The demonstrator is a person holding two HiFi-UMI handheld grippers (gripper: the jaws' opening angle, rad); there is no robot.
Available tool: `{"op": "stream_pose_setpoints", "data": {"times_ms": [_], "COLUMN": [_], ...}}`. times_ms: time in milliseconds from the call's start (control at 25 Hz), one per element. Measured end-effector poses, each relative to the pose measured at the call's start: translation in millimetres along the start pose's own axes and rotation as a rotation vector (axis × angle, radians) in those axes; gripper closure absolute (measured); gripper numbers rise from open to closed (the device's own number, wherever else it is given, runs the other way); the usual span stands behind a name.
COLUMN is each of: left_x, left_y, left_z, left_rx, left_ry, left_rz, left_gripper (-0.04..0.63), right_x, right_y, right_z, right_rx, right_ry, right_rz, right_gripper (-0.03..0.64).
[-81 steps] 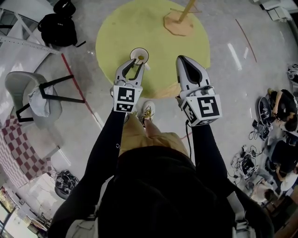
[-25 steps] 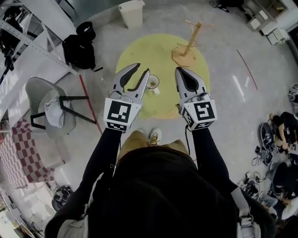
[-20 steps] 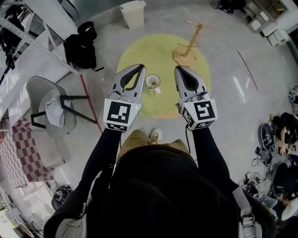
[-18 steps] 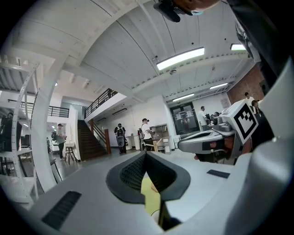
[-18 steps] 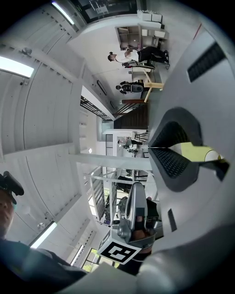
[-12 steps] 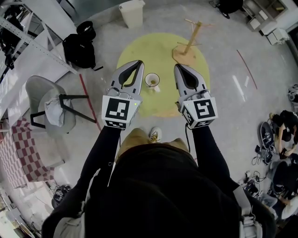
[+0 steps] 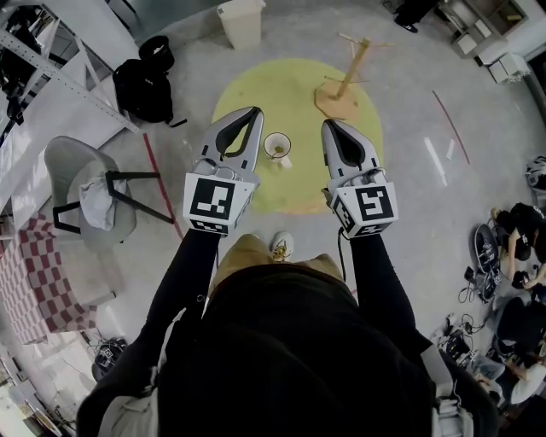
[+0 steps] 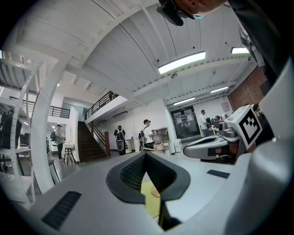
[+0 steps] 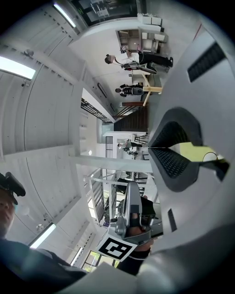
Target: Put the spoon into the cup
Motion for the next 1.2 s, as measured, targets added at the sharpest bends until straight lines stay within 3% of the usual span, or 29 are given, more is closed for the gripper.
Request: {"op": "stream_pose_setpoints", "data": {"times_ms": [560, 760, 920, 1200], "left_x": [-9, -8, -9, -1], "left_y": [3, 3, 2, 3], "left_z": [2, 6, 6, 3], "left_rx": [0.008, 0.009, 0.012, 0.002], "left_ry": [0.047, 0.069, 0.027, 0.025], "left_rz": [0.035, 0.032, 0.04, 0.018], "left_gripper": [0.58, 0.58, 0.58, 0.58], "right_x": [-4, -13, -15, -16], "right_y": [1, -3, -2, -2], "right_z": [7, 0, -4, -4], "right_rx": [0.018, -0.002, -0.014, -0.024], "right_ry": [-0.019, -0.114, -0.11, -0.101], "right_rz": [0.014, 0.036, 0.04, 0.044], "right_gripper": [0.591, 0.591, 0.591, 0.591]}}
Point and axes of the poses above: the fingertips, and each gripper's own axes: y forward along the fingers, z to its right, x out of its underside, the point moved 2 cm from there along -y, backward along the fingers, and after that the axes turned 11 degrees about -y, right-handed, at the moved point
